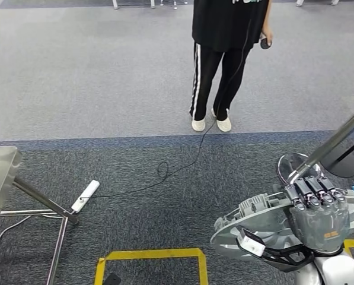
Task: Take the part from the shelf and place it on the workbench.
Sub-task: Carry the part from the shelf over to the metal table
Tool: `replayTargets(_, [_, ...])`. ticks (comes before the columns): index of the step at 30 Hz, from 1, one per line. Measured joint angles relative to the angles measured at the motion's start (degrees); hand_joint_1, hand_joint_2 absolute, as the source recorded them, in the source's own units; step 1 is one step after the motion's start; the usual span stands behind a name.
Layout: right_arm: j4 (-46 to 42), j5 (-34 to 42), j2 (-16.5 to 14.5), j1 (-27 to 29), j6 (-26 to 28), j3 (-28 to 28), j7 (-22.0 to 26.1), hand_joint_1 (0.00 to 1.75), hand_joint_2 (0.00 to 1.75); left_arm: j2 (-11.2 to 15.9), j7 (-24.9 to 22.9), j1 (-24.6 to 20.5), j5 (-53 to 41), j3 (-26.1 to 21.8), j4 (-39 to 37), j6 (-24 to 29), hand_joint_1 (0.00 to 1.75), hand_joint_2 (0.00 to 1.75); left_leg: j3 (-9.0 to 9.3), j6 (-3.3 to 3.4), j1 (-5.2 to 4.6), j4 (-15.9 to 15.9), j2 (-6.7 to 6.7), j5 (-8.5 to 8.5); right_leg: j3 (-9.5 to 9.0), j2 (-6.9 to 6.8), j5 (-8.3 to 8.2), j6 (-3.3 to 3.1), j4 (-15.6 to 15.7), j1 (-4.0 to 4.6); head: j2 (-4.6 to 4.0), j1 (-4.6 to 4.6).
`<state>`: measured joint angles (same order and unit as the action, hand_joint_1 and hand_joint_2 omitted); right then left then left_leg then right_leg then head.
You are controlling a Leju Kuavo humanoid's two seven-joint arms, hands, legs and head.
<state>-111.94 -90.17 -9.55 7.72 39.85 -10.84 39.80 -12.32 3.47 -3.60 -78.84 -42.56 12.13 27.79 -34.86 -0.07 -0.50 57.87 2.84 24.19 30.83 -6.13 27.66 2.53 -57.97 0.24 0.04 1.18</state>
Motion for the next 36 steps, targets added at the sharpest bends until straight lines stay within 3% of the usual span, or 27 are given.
replayTargets(1, [-0.45, -0.01, -0.01, -0.06, 0.00, -0.05, 0.00, 1.75, 1.75, 0.00, -0.08, 0.07, -0.02, 0.00, 0.00, -0.01, 0.00, 1.75, -0.05, 0.40, 0.04, -0.01, -0.60, -0.04, -0.03, -0.15, 0.18, 0.29, -0.01, -0.11, 0.00, -0.07])
replayTargets(3, [-2.27, 0.03, -0.01, -0.34, 0.01, -0.24, -0.02, 1.75, 1.75, 0.04, -0.25, 0.17, -0.11, -0.01, 0.00, 0.00, 0.00, 1.75, -0.01, 1.11, 0.24, -0.11, -1.75, -0.17, 0.77, 1.96, 1.71, 0.85, -2.03, -0.40, 0.00, -0.21])
replayTargets(5, [-4.72, 0.11, -0.05, -0.68, 0.01, -0.56, -0.04, 1.75, 1.75, 0.04, -0.34, 0.08, -0.29, -0.02, 0.00, 0.00, 0.00, 1.75, -0.01, 1.63, 0.37, -0.15, -2.91, -0.26, 3.80, 5.07, 5.06, 1.12, -8.61, -0.54, 0.00, -0.40])
replayTargets(7, [-6.93, 0.15, -0.19, -0.87, 0.00, -0.88, -0.04, 1.75, 1.75, -0.01, -0.34, 0.01, -0.43, -0.02, 0.00, 0.00, 0.00, 1.75, -0.02, 1.83, 0.36, -0.14, -4.34, -0.31, 7.51, 5.90, 7.46, 1.13, -15.71, -0.54, 0.00, -0.44])
replayTargets(8, [-7.92, 0.15, -0.28, -0.95, 0.00, -0.99, -0.04, 1.75, 1.75, -0.02, -0.35, 0.03, -0.47, -0.02, 0.00, -0.01, 0.00, 1.75, 0.00, 1.82, 0.36, -0.14, -5.12, -0.32, 8.40, 5.95, 7.25, 1.08, -16.96, -0.54, 0.00, -0.45])
replayTargets(9, [-8.84, 0.14, -0.35, -1.10, 0.00, -1.09, -0.04, 1.75, 1.75, -0.01, -0.35, 0.07, -0.49, -0.02, 0.00, 0.00, 0.00, 1.75, 0.04, 1.80, 0.37, -0.13, -5.90, -0.35, 8.16, 6.03, 5.91, 0.97, -15.85, -0.57, 0.00, -0.44])
replayTargets(10, [-9.72, 0.14, -0.42, -1.30, 0.00, -1.18, -0.04, 1.75, 1.75, -0.02, -0.36, 0.08, -0.51, -0.02, 0.00, 0.00, 0.00, 1.75, 0.10, 1.74, 0.41, -0.12, -6.69, -0.38, 6.90, 6.38, 3.81, 0.84, -12.74, -0.62, 0.00, -0.45])
replayTargets(12, [-11.21, 0.14, -0.63, -1.66, 0.00, -1.33, -0.04, 1.75, 1.75, -0.05, -0.37, 0.03, -0.55, -0.02, 0.00, -0.01, 0.00, 1.75, 0.05, 1.42, 0.40, 0.03, -8.20, -0.46, 3.48, 8.83, 0.35, 0.67, -4.90, -0.98, 0.00, -0.43])
replayTargets(14, [-12.30, 0.14, -0.90, -1.80, 0.00, -1.42, -0.02, 1.75, 1.75, -0.07, -0.45, 0.02, -0.69, -0.02, 0.00, -0.03, 0.00, 1.75, -0.39, 0.77, 0.45, 0.11, -9.42, -0.76, 1.64, 10.71, -0.50, 0.50, -1.10, -1.14, 0.00, -0.39])
replayTargets(16, [-13.09, 0.14, -1.19, -1.96, 0.00, -1.51, -0.01, 1.75, 1.75, -0.05, -0.54, 0.24, -0.87, -0.02, 0.00, -0.06, 0.00, 1.75, -0.84, -0.02, 0.70, -0.05, -10.33, -1.16, 1.40, 9.96, -0.61, -0.04, -0.82, -0.95, 0.00, -0.36])
replayTargets(18, [-13.79, 0.13, -1.51, -2.16, 0.00, -1.61, -0.02, 1.75, 1.75, -0.09, -0.56, 0.44, -0.97, -0.02, 0.00, -0.07, 0.00, 1.75, -1.58, -0.63, 0.61, 1.15, -8.30, -0.17, 1.31, 8.61, -0.93, -0.79, -0.50, -0.91, 0.00, -0.14])
replayTargets(20, [-14.34, 0.11, -1.71, -2.22, 0.00, -1.69, -0.01, 1.75, 1.75, -0.12, -0.56, 0.30, -0.99, -0.02, 0.00, -0.06, 0.00, 1.75, -3.94, -1.03, 0.41, 6.35, -4.95, 3.12, 1.25, 6.99, -1.05, -1.34, -0.26, -0.83, 0.00, 0.15])
replayTargets(22, [-14.61, 0.10, -1.79, -2.21, 0.00, -1.77, 0.00, 1.75, 1.75, -0.07, -0.56, 0.14, -1.00, -0.02, 0.00, -0.07, 0.00, 1.75, -7.01, -1.30, 0.47, 13.34, -3.89, 6.30, 1.29, 5.26, -0.99, -1.56, -0.25, -0.72, 0.00, 0.23])
replayTargets(23, [-14.64, 0.09, -1.82, -2.21, 0.00, -1.81, 0.01, 1.75, 1.75, -0.04, -0.56, 0.15, -1.00, -0.02, 0.00, -0.09, 0.00, 1.75, -7.68, -1.37, 0.49, 15.13, -3.77, 6.65, 1.30, 4.44, -0.97, -1.60, -0.25, -0.72, 0.00, 0.25])
replayTargets(24, [-14.66, 0.09, -1.86, -2.22, 0.00, -1.87, 0.01, 1.75, 1.75, 0.00, -0.56, 0.19, -1.00, -0.02, 0.00, -0.12, 0.00, 1.75, -7.32, -1.41, 0.50, 14.88, -3.64, 5.97, 1.28, 3.68, -0.95, -1.59, -0.25, -0.72, 0.00, 0.25])
replayTargets(25, [-14.66, 0.09, -1.89, -2.23, 0.00, -1.93, 0.01, 1.75, 1.75, 0.04, -0.56, 0.23, -0.99, -0.02, 0.00, -0.14, 0.00, 1.75, -5.92, -1.38, 0.50, 12.58, -3.30, 4.47, 1.23, 3.01, -0.91, -1.55, -0.26, -0.73, 0.00, 0.25])
replayTargets(27, [-14.67, 0.08, -2.01, -2.23, 0.00, -2.06, -0.01, 1.75, 1.75, 0.07, -0.56, 0.19, -0.96, -0.02, 0.00, -0.16, 0.00, 1.75, -1.64, -1.20, 0.28, 5.14, -1.06, 1.41, 1.05, 1.90, -0.72, -1.24, -0.35, -0.54, 0.00, 0.28])
replayTargets(29, [-14.69, 0.07, -2.14, -2.21, 0.00, -2.20, -0.01, 1.75, 1.75, 0.05, -0.56, 0.03, -0.92, -0.02, 0.00, -0.15, 0.00, 1.75, 0.75, -0.60, -0.02, 0.49, 0.76, 0.52, 0.97, 0.94, -0.50, -0.72, -0.48, -0.15, 0.00, 0.21])
replayTargets(30, [-14.69, 0.08, -2.17, -2.22, 0.00, -2.26, -0.01, 1.75, 1.75, 0.04, -0.56, -0.01, -0.91, -0.02, 0.00, -0.15, 0.00, 1.75, 0.89, -0.27, -0.19, -0.13, 0.77, 0.72, 0.92, 0.41, -0.43, -0.44, -0.48, 0.01, 0.00, 0.14])
replayTargets(32, [-14.69, 0.08, -2.21, -2.29, -0.01, -2.31, -0.01, 1.75, 1.75, 0.02, -0.56, 0.10, -0.85, -0.03, 0.00, -0.14, 0.00, 1.75, 0.80, 0.50, -0.07, -0.38, -0.48, 0.60, 0.75, -0.22, -0.12, 0.13, -0.51, -0.06, 0.00, 0.03])
replayTargets(34, [-14.72, 0.11, -2.21, -2.31, -0.01, -2.34, -0.03, 1.75, 1.75, 0.03, -0.56, 0.14, -0.78, -0.04, 0.00, -0.13, 0.00, 1.75, 0.92, 1.17, 0.28, -0.60, -1.70, 0.36, 1.78, 1.92, 1.76, 0.73, -3.13, -0.30, 0.00, -0.24])
replayTargets(36, [-14.74, 0.14, -2.21, -2.22, -0.01, -2.36, -0.03, 1.75, 1.75, 0.02, -0.56, 0.02, -0.74, -0.03, 0.00, -0.11, 0.00, 1.75, 0.89, 1.58, 0.49, -0.64, -2.98, 0.24, 5.12, 4.89, 5.30, 1.09, -10.26, -0.49, 0.00, -0.62])
